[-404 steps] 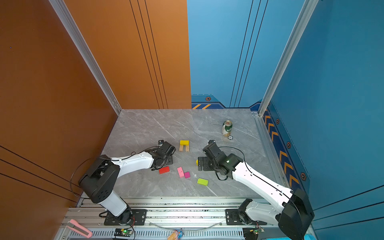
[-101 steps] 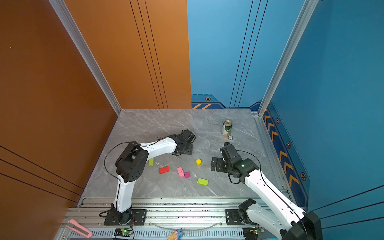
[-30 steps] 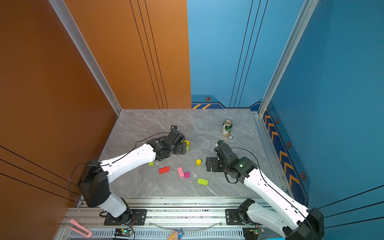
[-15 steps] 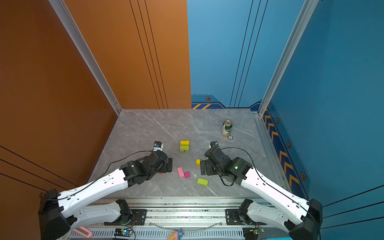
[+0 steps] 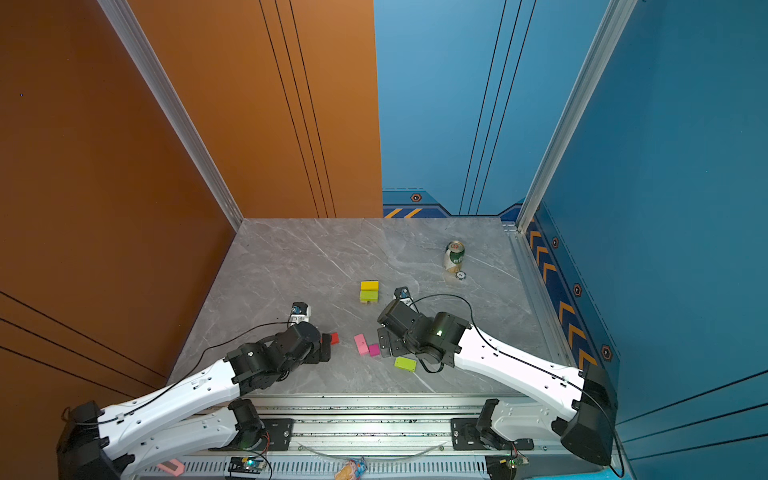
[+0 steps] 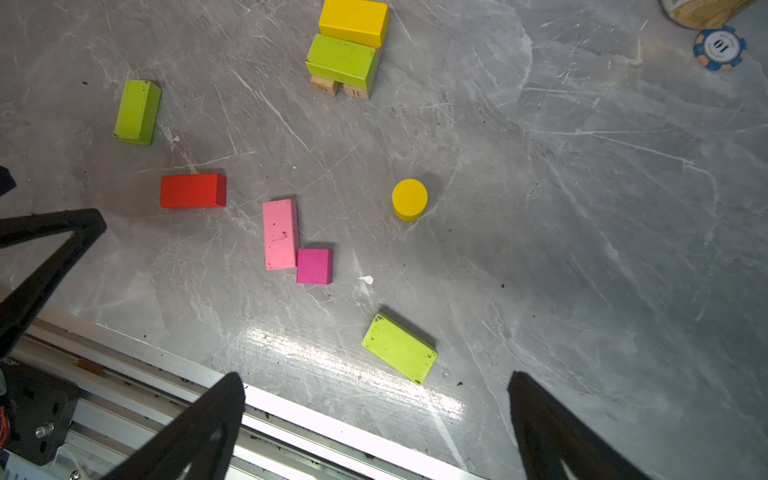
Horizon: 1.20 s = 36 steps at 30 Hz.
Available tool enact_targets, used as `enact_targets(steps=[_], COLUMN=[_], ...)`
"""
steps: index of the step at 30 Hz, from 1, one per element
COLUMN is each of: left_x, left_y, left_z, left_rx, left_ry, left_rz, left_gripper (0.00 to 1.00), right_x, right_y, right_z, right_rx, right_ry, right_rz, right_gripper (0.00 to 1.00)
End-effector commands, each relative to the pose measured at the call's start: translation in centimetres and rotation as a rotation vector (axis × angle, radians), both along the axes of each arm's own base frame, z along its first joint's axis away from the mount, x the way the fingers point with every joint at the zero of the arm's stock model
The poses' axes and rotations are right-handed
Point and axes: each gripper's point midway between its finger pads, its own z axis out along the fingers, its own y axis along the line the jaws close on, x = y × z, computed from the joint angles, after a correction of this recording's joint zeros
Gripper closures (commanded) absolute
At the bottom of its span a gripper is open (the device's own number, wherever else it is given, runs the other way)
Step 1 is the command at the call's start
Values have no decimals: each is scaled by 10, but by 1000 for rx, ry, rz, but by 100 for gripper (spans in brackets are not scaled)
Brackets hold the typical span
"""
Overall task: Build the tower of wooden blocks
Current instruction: 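Move the left gripper over the red block while the right arm draws back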
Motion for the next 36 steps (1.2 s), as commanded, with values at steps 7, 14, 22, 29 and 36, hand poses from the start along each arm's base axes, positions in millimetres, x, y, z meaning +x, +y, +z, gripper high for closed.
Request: enact_targets(steps=[7,14,22,29,36], left_x=[18,47,60,49,36], left_y=[-18,-20,-28,-19,-21], left_z=[-39,-68,-89,-87,-83], left_rx=[41,164,232,223,184], left_ry=[142,246,344,370,402], left_rz=[-76,-104,-154,-149,-174], left_gripper=[2,2,2,1,5], right_x=[9,22,29,34,34], right_y=[-4,-17,-32,-47,-47], right_z=[7,-2,-6,-12,-17], right_rx=[28,149,178,196,219], right_ry=[-14,29,59,64,71], right_rz=[-21,-36,-28,-72,-79], right_gripper=[0,0,0,0,0])
